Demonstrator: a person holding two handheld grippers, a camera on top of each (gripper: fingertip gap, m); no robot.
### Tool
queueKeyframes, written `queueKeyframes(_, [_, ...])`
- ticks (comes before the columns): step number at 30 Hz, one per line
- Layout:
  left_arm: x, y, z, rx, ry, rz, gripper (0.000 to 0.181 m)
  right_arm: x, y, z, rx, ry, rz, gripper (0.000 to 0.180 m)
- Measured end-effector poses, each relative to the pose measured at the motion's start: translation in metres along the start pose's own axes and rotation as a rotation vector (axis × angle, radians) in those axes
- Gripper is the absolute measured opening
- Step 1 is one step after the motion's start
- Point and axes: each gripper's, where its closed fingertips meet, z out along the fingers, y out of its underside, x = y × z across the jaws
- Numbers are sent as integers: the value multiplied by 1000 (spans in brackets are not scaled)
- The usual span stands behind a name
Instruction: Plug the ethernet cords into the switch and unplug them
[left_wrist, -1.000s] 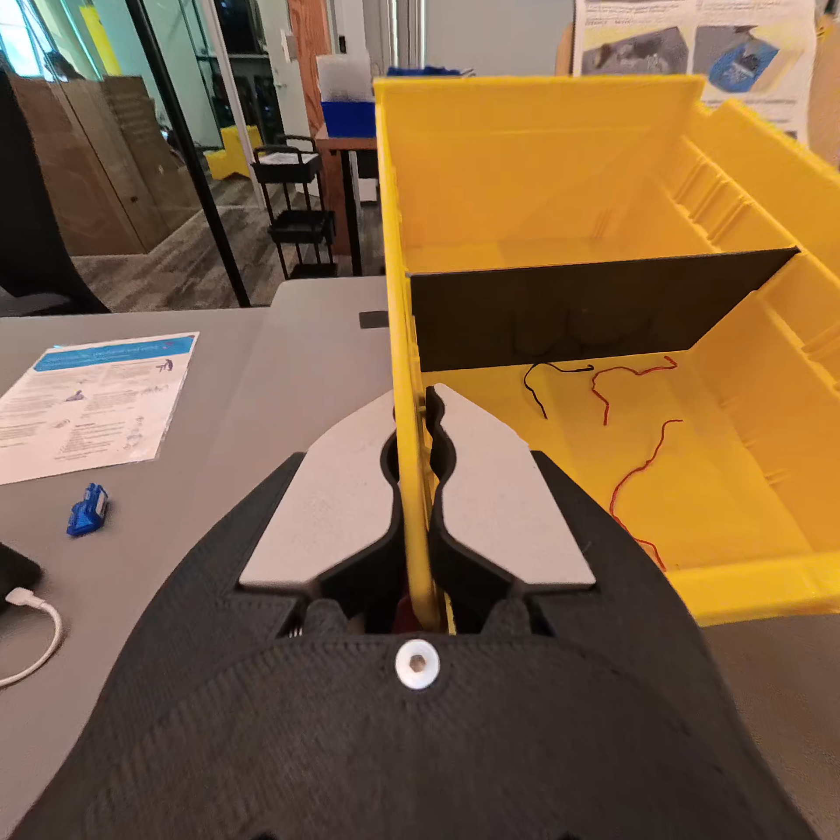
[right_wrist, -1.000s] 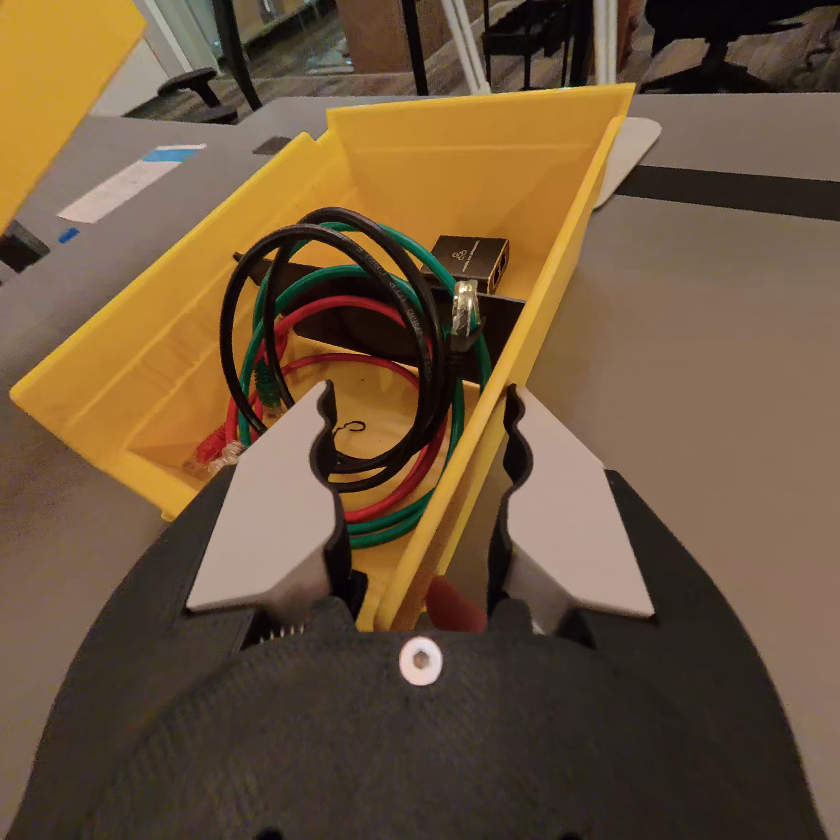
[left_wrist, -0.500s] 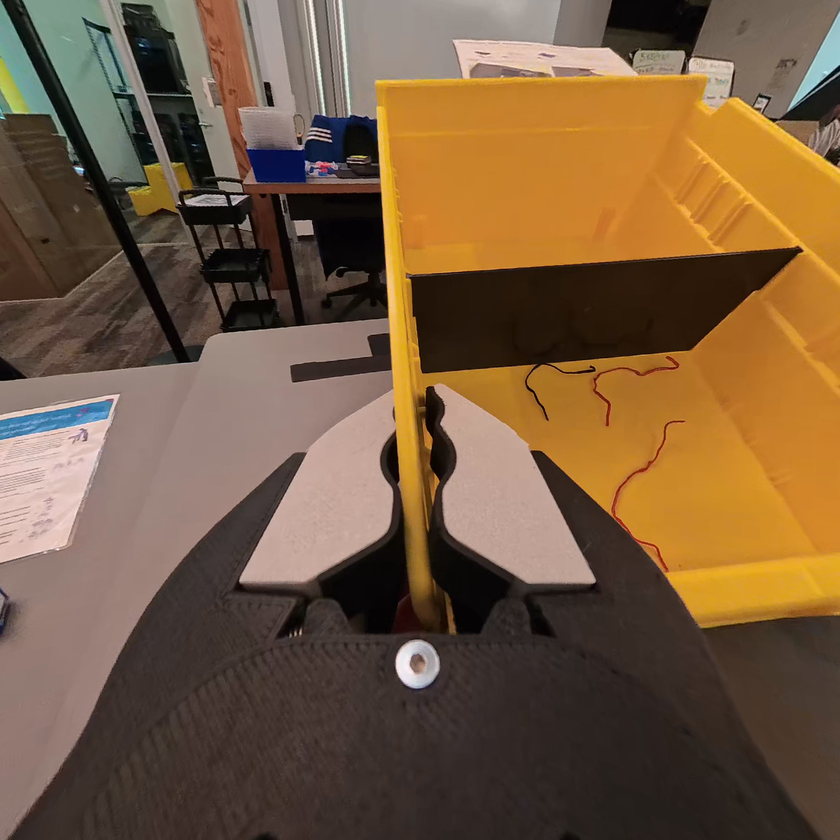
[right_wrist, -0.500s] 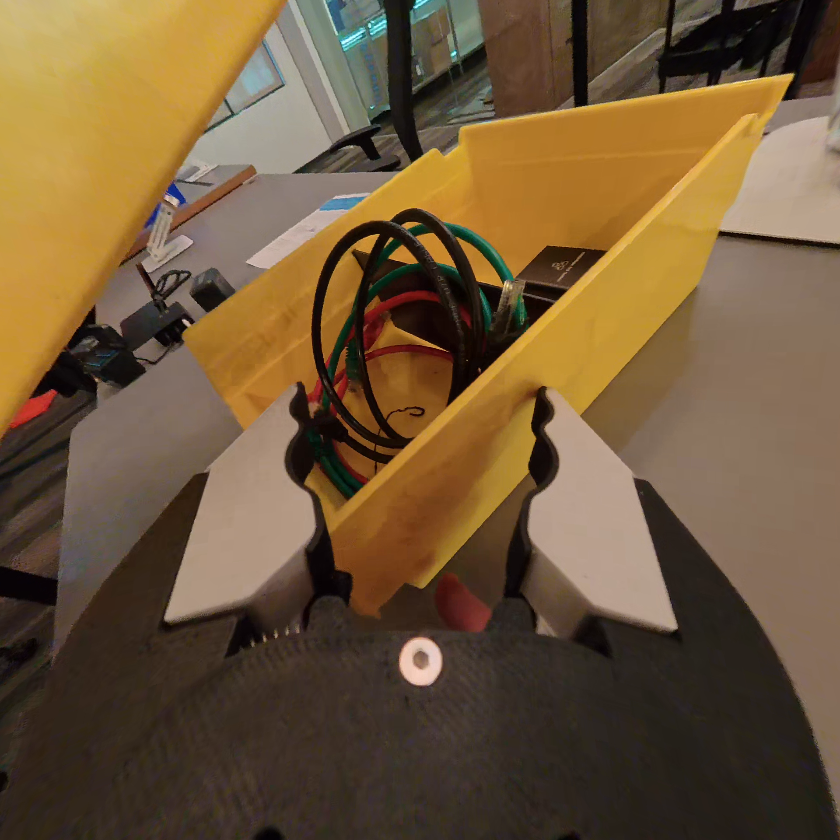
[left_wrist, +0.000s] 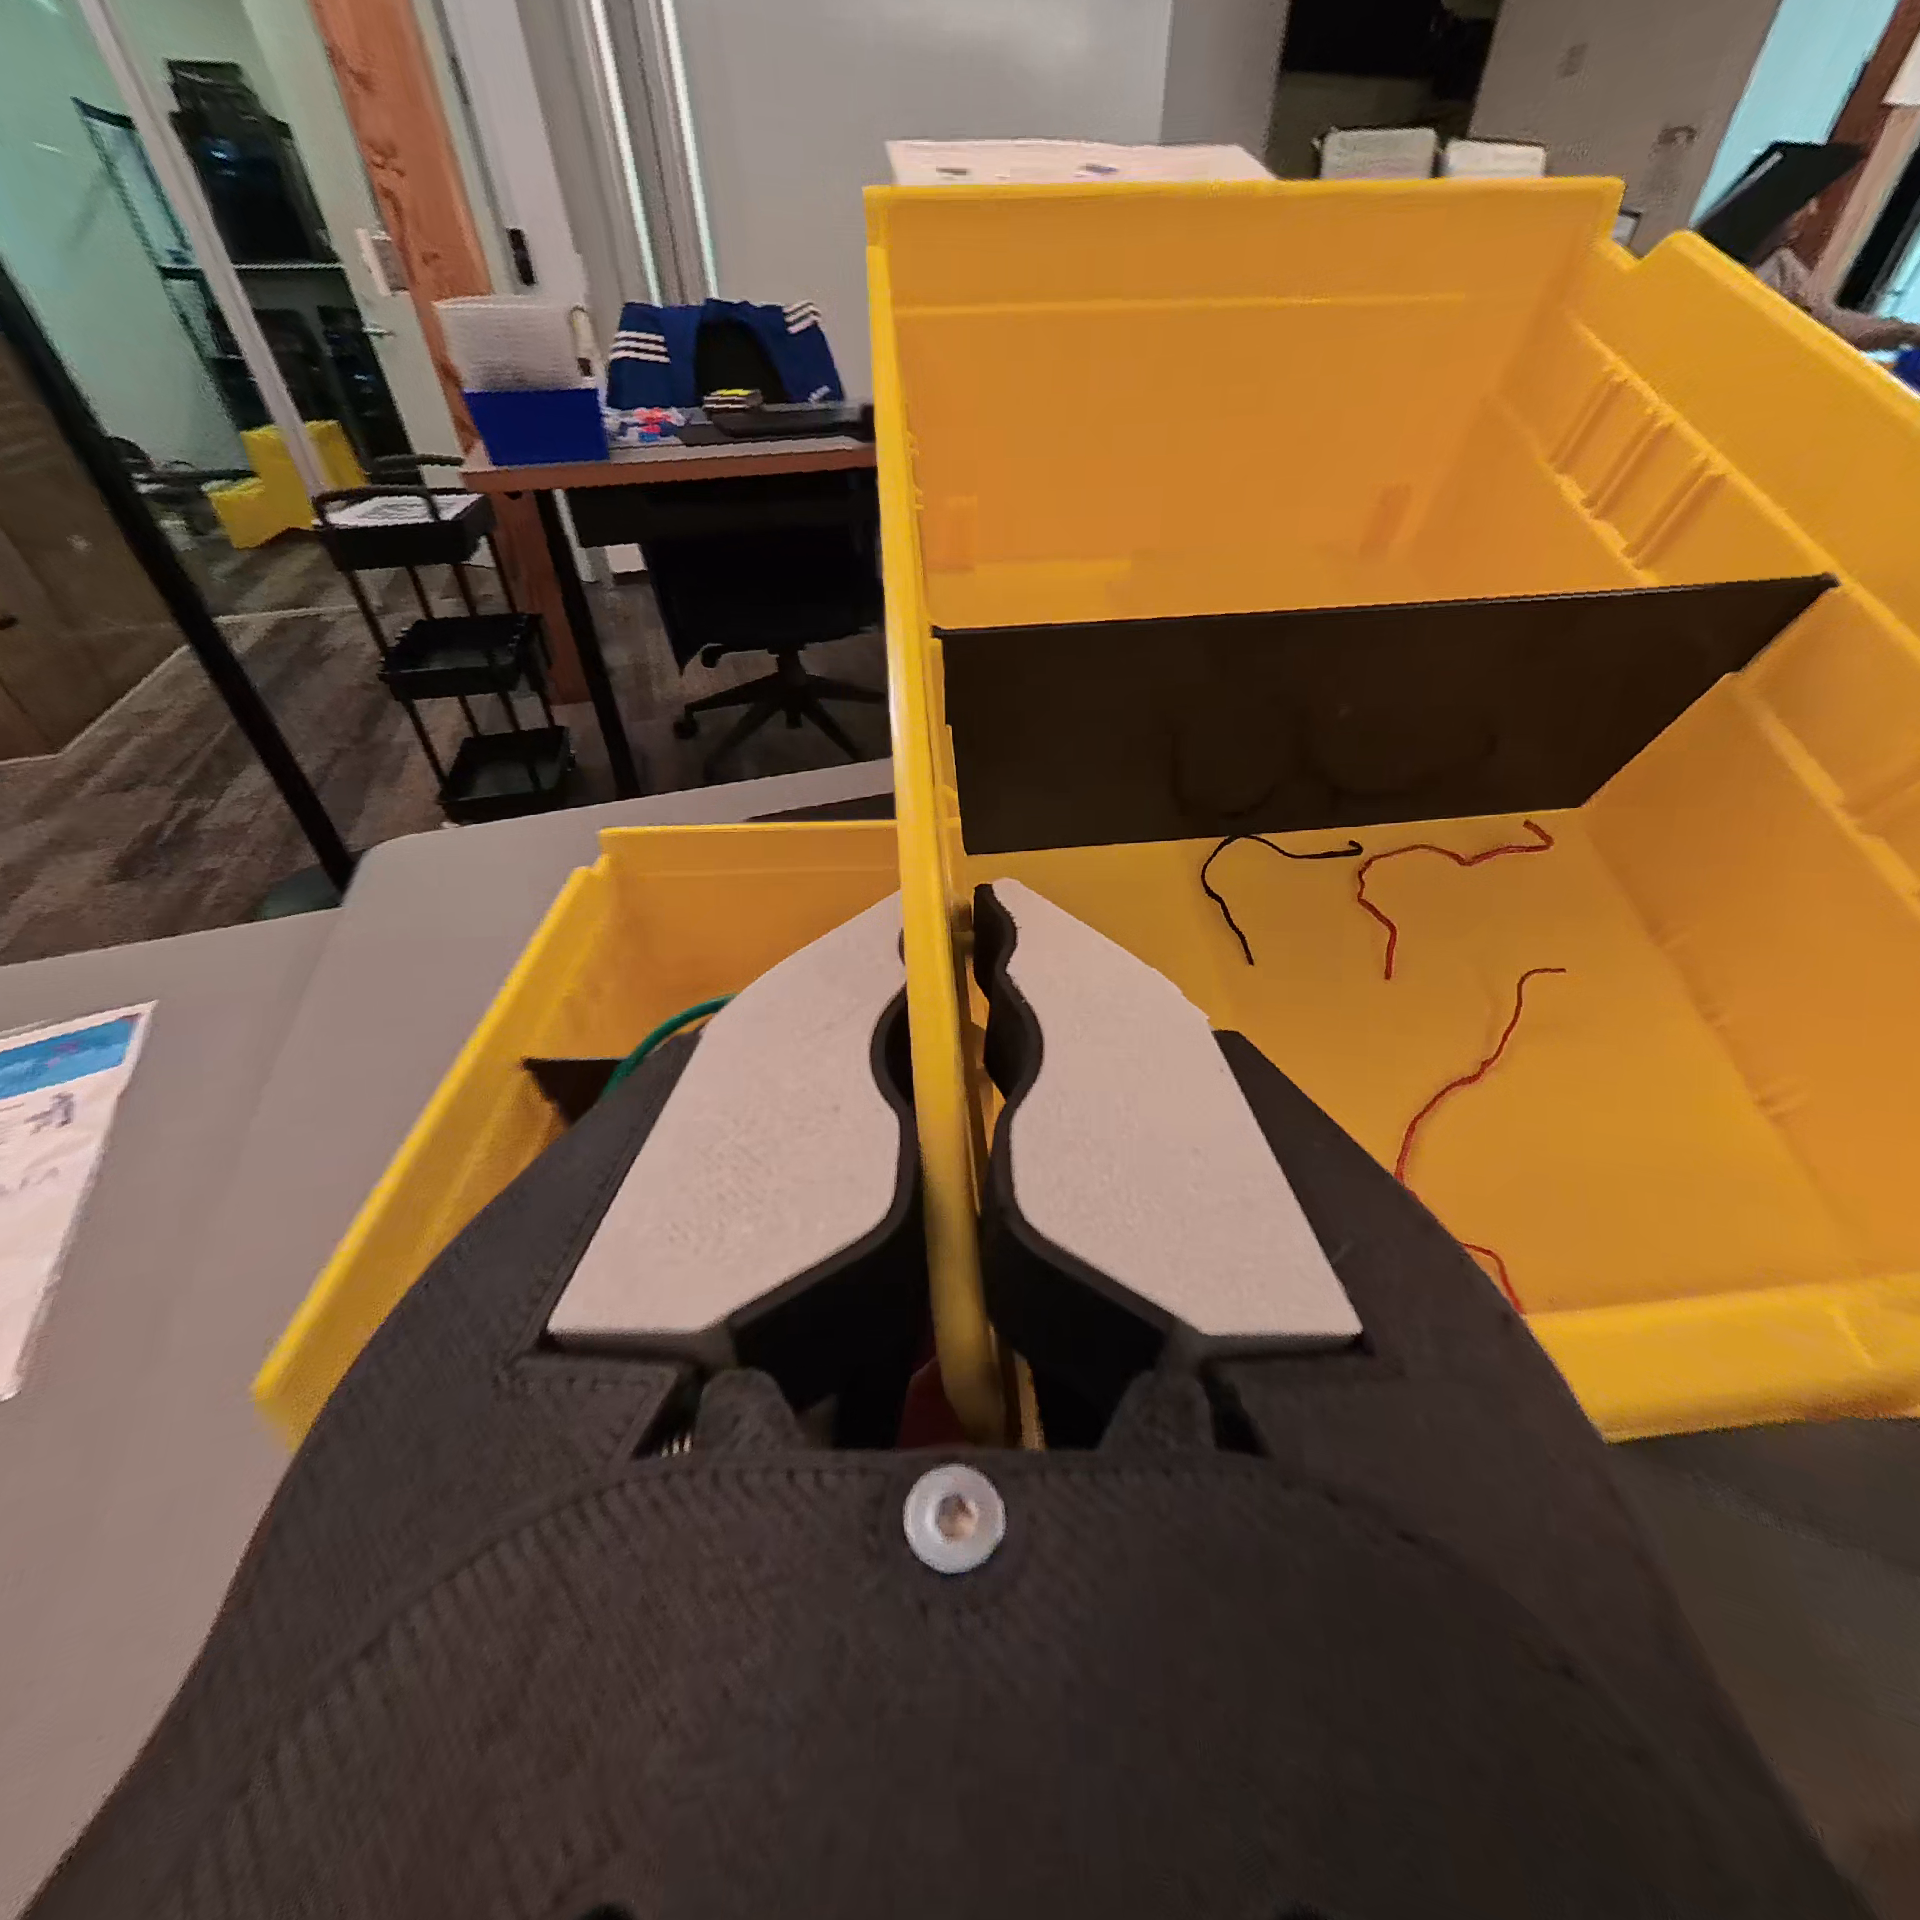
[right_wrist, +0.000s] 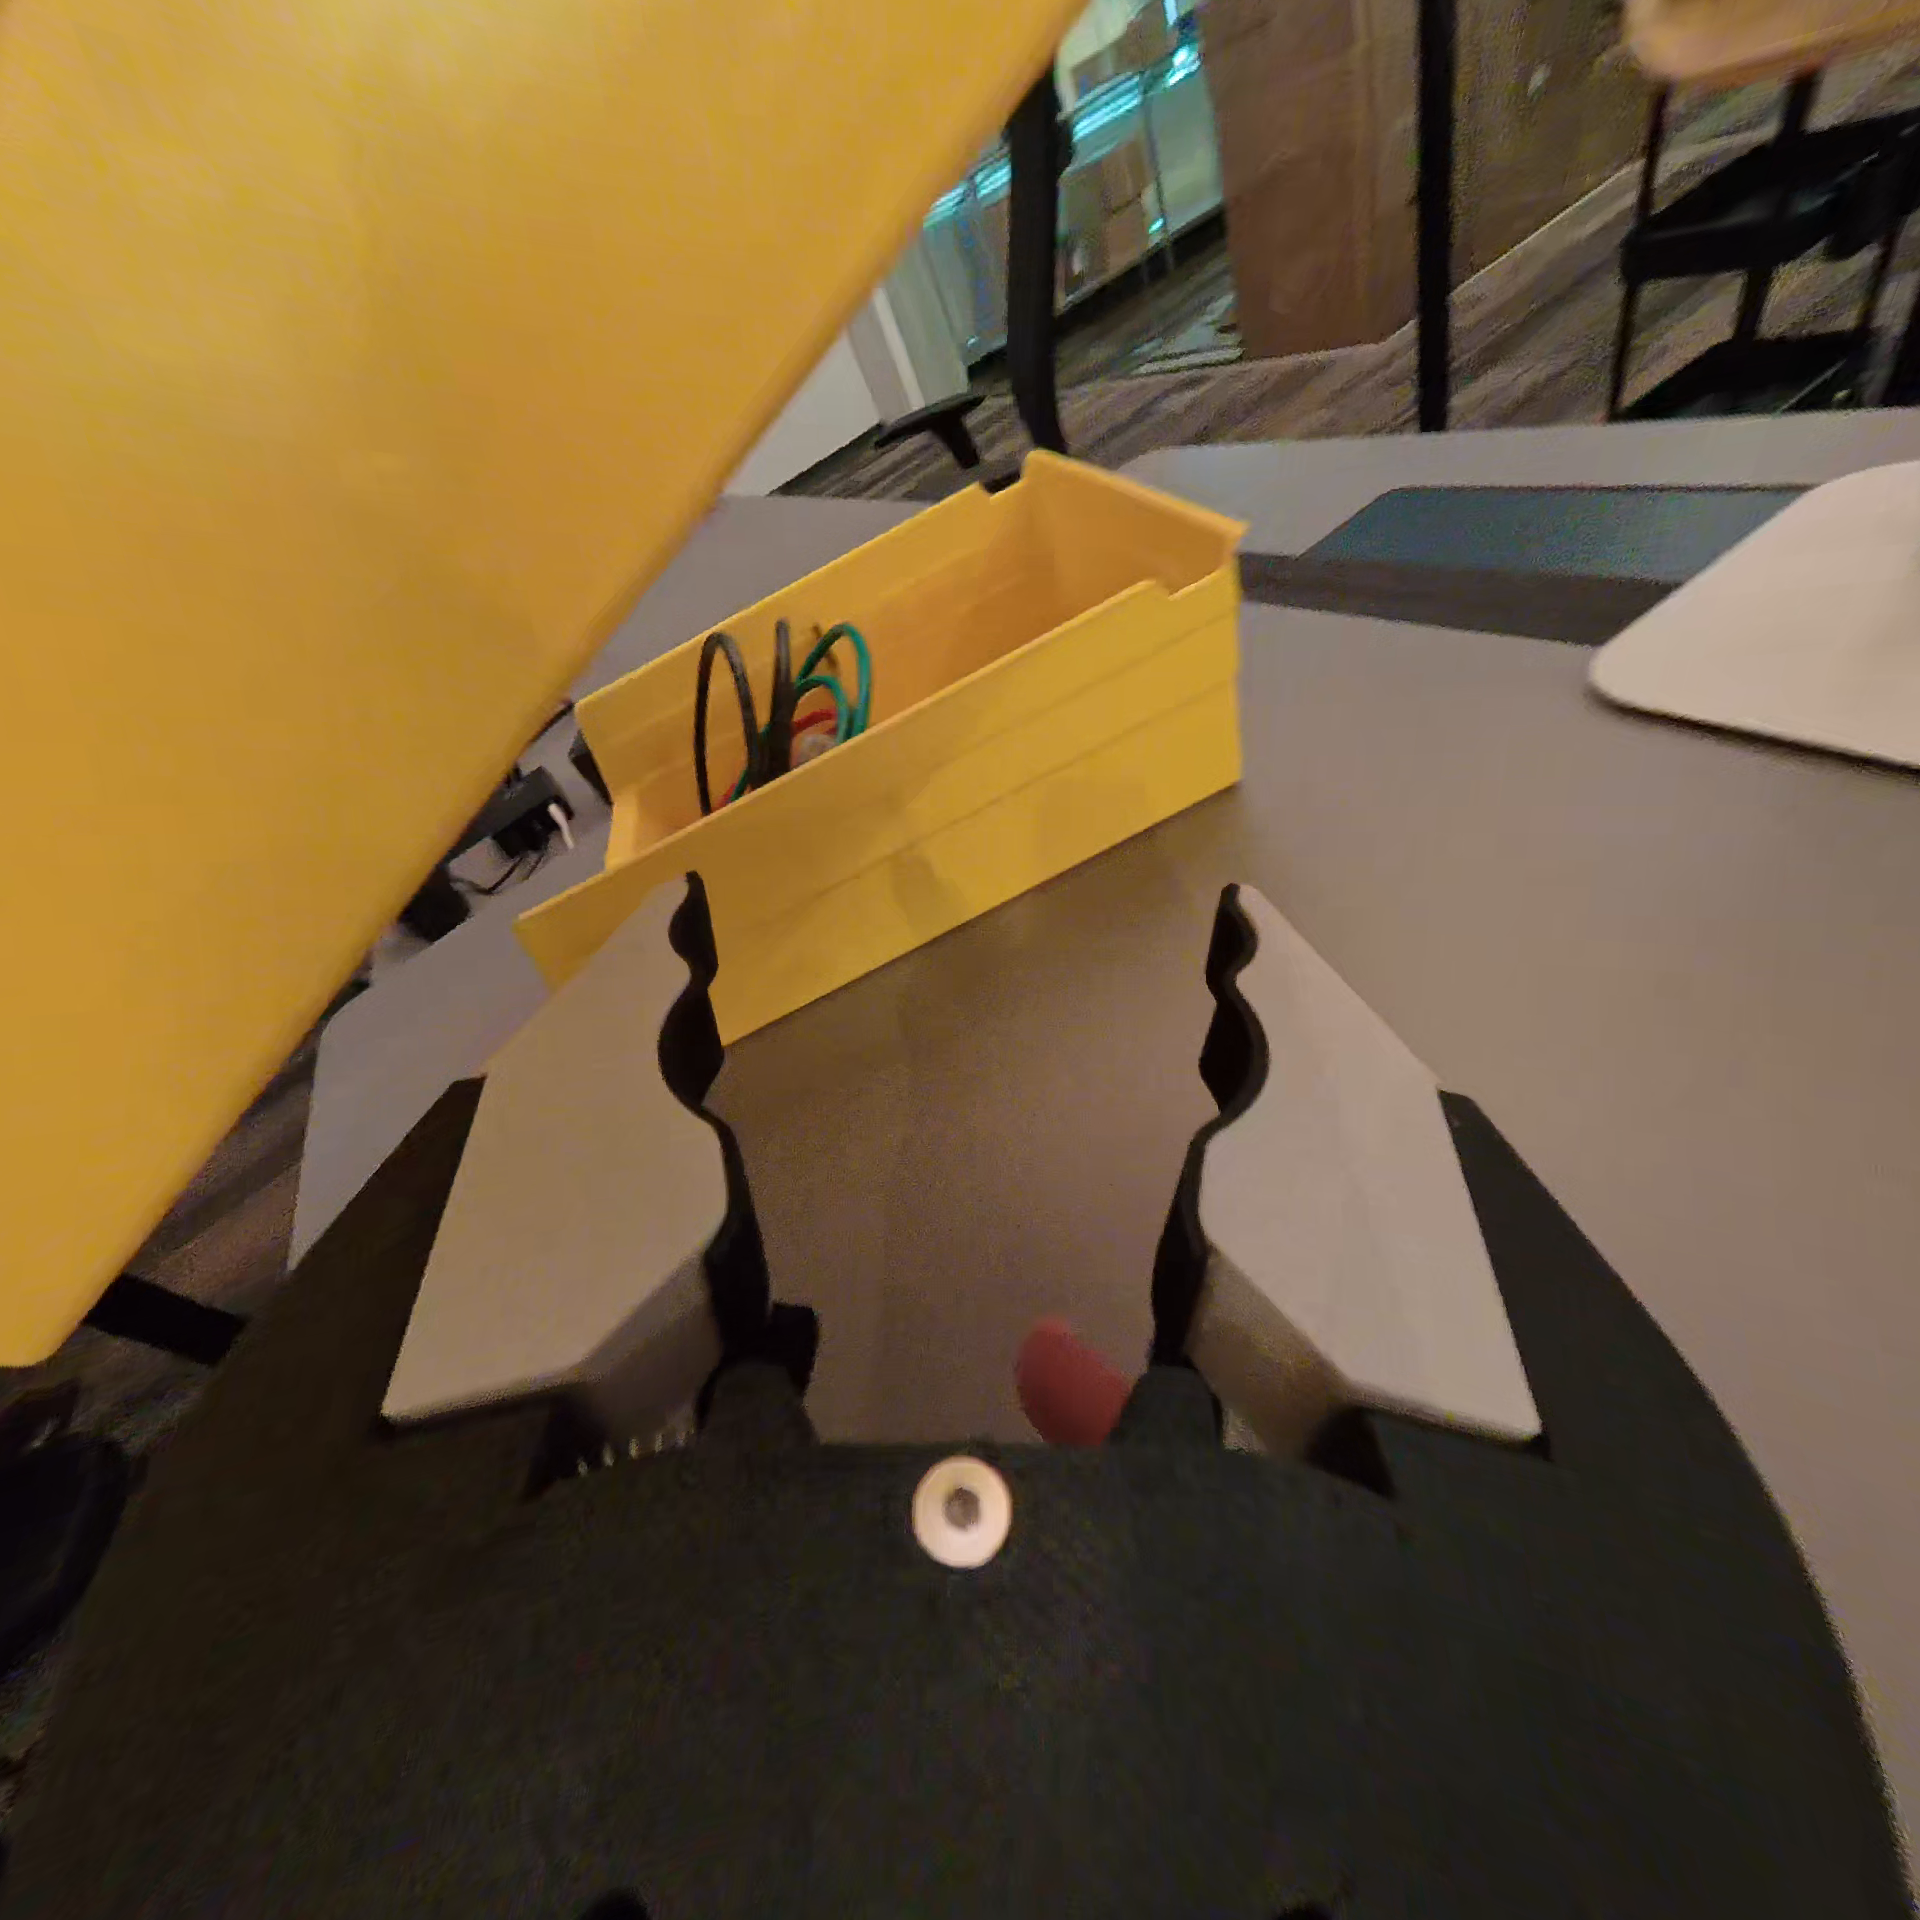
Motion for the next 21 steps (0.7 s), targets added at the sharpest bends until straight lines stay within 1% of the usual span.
queueKeyframes(3, [35,2,25,-16,50,3,5,45,-33,-60,100,111,8,86])
queueKeyframes(4, [49,4,35,-27,70,3,5,57,-48,-85,173,134,28,82])
queueKeyframes(6, [79,11,57,-52,115,-5,5,83,-71,-139,297,203,75,82])
queueKeyframes(7, [96,15,68,-66,135,3,5,93,-81,-168,360,231,86,78])
queueKeyframes(9, [129,26,90,-95,181,9,5,113,-97,-227,503,298,101,80])
queueKeyframes(12, [179,49,124,-144,258,17,5,114,-106,-291,659,275,133,85])
queueKeyframes(14, [213,68,142,-192,319,17,5,105,-102,-309,673,261,111,93])
queueKeyframes(16, [245,85,156,-227,369,34,5,95,-92,-313,646,259,76,96])
queueKeyframes(19, [285,106,171,-265,401,64,5,99,-74,-312,556,328,17,104])
queueKeyframes(21, [302,115,181,-279,408,60,5,112,-67,-318,519,386,13,104])
